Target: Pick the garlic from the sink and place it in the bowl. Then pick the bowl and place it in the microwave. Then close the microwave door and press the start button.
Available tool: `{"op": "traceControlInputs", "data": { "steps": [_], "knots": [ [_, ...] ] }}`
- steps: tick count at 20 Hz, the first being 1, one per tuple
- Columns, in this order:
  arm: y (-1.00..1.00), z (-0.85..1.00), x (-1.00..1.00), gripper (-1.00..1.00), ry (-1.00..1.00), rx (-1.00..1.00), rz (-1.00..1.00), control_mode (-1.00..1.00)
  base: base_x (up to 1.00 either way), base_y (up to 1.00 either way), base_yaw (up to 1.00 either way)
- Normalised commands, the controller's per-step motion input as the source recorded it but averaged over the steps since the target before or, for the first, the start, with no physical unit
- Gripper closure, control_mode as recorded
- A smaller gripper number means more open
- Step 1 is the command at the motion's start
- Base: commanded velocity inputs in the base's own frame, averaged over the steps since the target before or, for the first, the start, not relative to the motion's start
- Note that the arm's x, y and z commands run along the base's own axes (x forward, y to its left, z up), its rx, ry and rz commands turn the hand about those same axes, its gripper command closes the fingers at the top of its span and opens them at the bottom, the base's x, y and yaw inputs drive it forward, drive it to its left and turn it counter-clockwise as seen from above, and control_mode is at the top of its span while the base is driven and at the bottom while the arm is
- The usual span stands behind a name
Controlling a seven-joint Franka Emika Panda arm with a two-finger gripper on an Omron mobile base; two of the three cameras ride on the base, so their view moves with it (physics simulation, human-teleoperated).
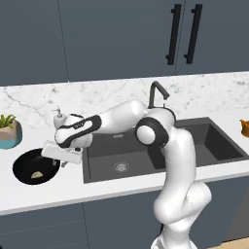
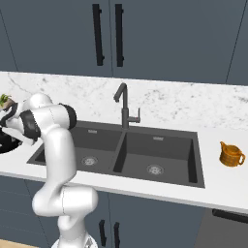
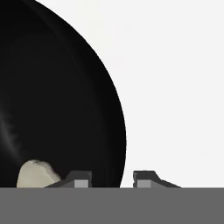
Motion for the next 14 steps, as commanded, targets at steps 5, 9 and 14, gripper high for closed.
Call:
{"op": "traceControlInputs", "data": {
  "steps": [5,9,14],
  "knots": [
    [-0.86,0.73,-0.13,1.00,0.00,0.00,0.00,-1.00,0.00,0.00,0.00],
    [-0.92,1.00,-0.19,1.00,0.00,0.00,0.00,-1.00,0.00,0.00,0.00],
    [-0.83,1.00,-0.10,1.00,0.00,0.00,-0.01,-1.00,0.00,0.00,0.00]
  ]
}}
